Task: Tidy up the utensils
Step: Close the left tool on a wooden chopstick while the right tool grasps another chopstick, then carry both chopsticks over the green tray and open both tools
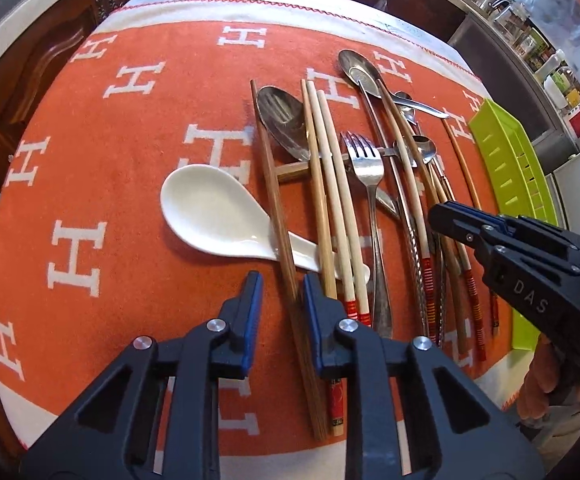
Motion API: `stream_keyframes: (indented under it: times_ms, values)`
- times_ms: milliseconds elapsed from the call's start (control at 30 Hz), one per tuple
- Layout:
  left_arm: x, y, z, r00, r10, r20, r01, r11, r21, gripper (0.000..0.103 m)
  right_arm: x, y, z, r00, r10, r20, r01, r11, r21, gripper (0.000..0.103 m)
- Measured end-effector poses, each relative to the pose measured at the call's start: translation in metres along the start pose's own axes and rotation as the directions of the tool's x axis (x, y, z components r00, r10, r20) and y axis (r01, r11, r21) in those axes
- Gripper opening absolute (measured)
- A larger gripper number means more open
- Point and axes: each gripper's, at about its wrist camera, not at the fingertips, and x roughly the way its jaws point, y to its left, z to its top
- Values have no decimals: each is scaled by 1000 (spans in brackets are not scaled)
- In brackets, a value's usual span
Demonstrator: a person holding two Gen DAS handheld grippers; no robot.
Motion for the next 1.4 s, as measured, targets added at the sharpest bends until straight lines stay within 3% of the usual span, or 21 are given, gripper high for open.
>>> stream_keyframes:
  times_ms: [100, 167, 300, 467, 633, 767, 1000, 1200, 1400]
  values:
    - [1, -6, 1, 1000, 27, 12, -27, 1000, 16, 18, 1, 2, -1, 1000, -17, 14, 18, 1000, -18, 7]
    - [2, -8, 1, 998, 53, 18, -53, 998, 18, 6, 0, 2, -1, 1000, -13, 21, 13, 1000, -22, 7]
    - [-2, -2, 1, 998, 57, 29, -57, 998, -14, 4, -1, -2, -3, 999, 1, 40, -1, 1000, 0, 6]
    - [-23, 2, -3, 997, 46, 58, -44, 998, -35, 4, -16, -14, -9, 995, 72, 64, -77, 994, 80, 6]
    - [-65, -4, -4, 994, -12, 110, 14, 1000, -26, 4, -51, -26, -18, 981, 162, 105, -177, 972, 155, 6]
    - [-109, -22, -2, 979, -104, 176, 102, 995, 20, 4, -94, -39, -28, 969, 179, 168, -210, 959, 190, 6]
    - [-152, -76, 7, 953, -138, 271, 114, 988, 103, 4, -150, -77, -53, 965, 107, 239, -172, 948, 270, 6]
    - [-151, -144, 17, 941, -194, 278, 144, 972, 188, 4, -170, -121, -72, 975, 3, 223, -80, 937, 341, 6]
    - [-105, -218, 28, 956, -196, 217, 142, 960, 242, 4, -164, -172, -85, 985, -70, 160, 2, 922, 388, 6]
